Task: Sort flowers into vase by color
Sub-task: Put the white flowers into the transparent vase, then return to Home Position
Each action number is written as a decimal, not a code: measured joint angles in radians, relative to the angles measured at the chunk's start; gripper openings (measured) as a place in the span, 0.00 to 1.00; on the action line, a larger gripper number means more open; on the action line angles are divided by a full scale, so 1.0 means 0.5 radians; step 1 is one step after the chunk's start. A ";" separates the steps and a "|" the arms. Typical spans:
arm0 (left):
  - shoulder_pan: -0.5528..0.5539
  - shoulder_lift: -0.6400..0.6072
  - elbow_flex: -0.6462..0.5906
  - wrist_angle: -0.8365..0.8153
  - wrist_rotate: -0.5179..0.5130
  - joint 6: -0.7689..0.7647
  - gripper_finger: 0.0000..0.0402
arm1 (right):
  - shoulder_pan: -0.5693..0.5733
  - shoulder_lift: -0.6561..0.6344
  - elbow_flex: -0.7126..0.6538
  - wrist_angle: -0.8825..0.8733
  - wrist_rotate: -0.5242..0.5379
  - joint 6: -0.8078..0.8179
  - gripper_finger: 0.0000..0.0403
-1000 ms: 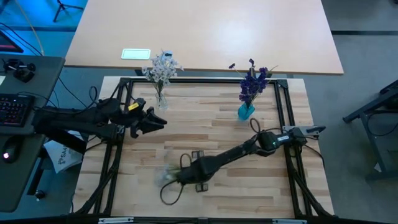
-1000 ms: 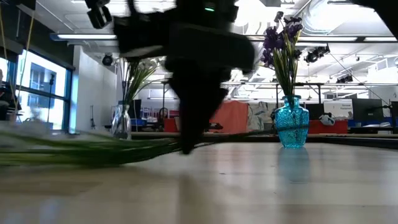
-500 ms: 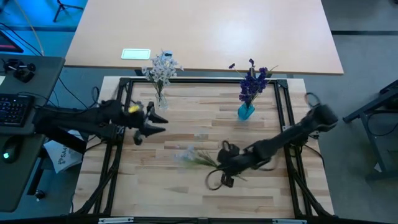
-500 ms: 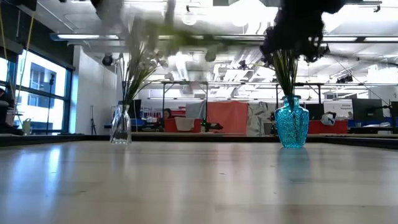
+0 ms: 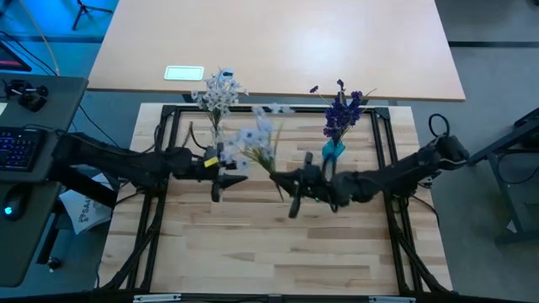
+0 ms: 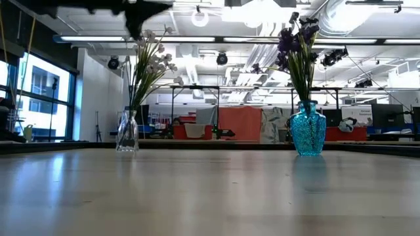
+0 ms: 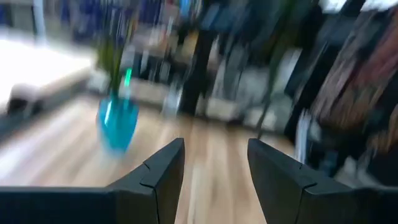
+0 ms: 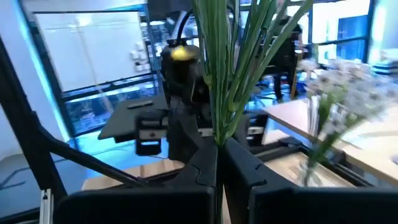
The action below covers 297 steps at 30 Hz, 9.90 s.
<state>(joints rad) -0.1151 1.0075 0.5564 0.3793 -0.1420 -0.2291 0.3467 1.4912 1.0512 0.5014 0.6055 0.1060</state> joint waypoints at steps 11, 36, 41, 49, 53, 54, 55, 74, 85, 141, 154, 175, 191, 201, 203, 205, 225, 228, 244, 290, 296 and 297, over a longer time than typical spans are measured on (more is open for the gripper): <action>0.115 0.141 0.032 0.751 0.220 0.144 0.41 | -0.294 0.139 0.201 -0.006 -0.556 0.021 0.00; 0.295 0.183 0.080 0.752 0.582 0.059 0.30 | -0.443 0.368 0.566 -0.463 -0.877 -0.074 0.00; 0.295 0.183 0.080 0.749 0.581 0.065 0.22 | -0.459 0.368 0.566 -0.458 -0.882 -0.077 0.00; 0.319 0.143 0.080 0.737 0.606 0.073 0.02 | -0.447 0.368 0.566 -0.418 -0.950 -0.112 0.02; 0.388 0.076 0.078 0.634 0.619 0.083 0.01 | -0.439 0.365 0.567 -0.454 -0.915 0.058 0.14; 0.413 0.042 0.078 0.590 0.618 0.100 0.01 | -0.439 0.361 0.567 -0.456 -0.900 0.058 0.18; 0.437 0.001 0.078 0.529 0.608 0.111 0.01 | -0.439 0.352 0.567 -0.467 -0.868 0.051 0.23; 0.727 -0.738 0.078 -1.166 -0.656 0.054 0.00 | -0.436 -0.101 0.567 -1.271 -0.070 -0.050 0.75; 0.788 -0.768 -0.050 -0.960 -0.925 0.339 0.00 | -0.435 -0.103 0.562 -1.493 -0.066 0.103 0.74; 1.071 -0.583 0.180 -1.821 -0.325 0.002 0.50 | -0.432 -0.116 0.559 -1.505 -0.055 0.228 0.74; 1.071 -0.639 0.375 -2.081 -0.470 -0.003 0.50 | -0.436 -0.120 0.559 -1.504 -0.022 0.183 0.74; 1.070 -0.629 0.612 -2.145 -0.308 0.288 0.28 | -0.456 -0.120 0.559 -1.506 -0.022 0.050 0.74; 1.070 -0.647 0.312 -2.014 -0.418 0.151 0.04 | -0.459 -0.120 0.559 -1.507 -0.022 0.049 0.74; 1.070 -0.667 0.635 -2.421 -0.397 0.146 0.26 | -0.459 -0.120 0.568 -1.430 -0.022 0.048 0.74; 1.070 -0.667 0.708 -2.514 -0.390 0.099 0.32 | -0.459 -0.120 0.599 -1.414 -0.023 0.032 0.74; 1.071 -0.669 0.774 -2.617 -0.293 0.032 0.36 | -0.458 -0.122 0.628 -1.417 -0.023 -0.008 0.74; 0.311 -1.337 -0.483 -0.717 -0.048 -0.651 0.17 | 0.166 -0.394 0.847 -3.277 -0.075 1.121 0.36; 0.230 -1.325 -0.594 -0.669 -0.118 -0.552 0.04 | 0.289 -0.472 0.741 -3.371 0.011 1.336 0.12; 0.203 -1.470 -1.091 -0.035 -0.213 -0.490 0.00 | 0.399 -1.047 -0.212 -2.175 0.059 1.497 0.01; 0.202 -1.475 -1.087 -0.390 -0.141 -0.461 0.00 | -0.688 -1.615 -1.437 -0.726 -1.866 0.115 0.00; 0.202 -1.475 -1.087 -0.392 -0.141 -0.461 0.00 | -0.569 -2.037 -1.678 -0.726 -1.747 0.295 0.00; 0.202 -1.475 -1.087 -0.392 -0.141 -0.461 0.00 | -0.539 -2.103 -1.710 -0.725 -1.692 0.306 0.00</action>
<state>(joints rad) -0.0139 0.2699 0.0128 0.1832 -0.2123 -0.4597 0.0769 0.4397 0.1962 0.1391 -0.2407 0.2589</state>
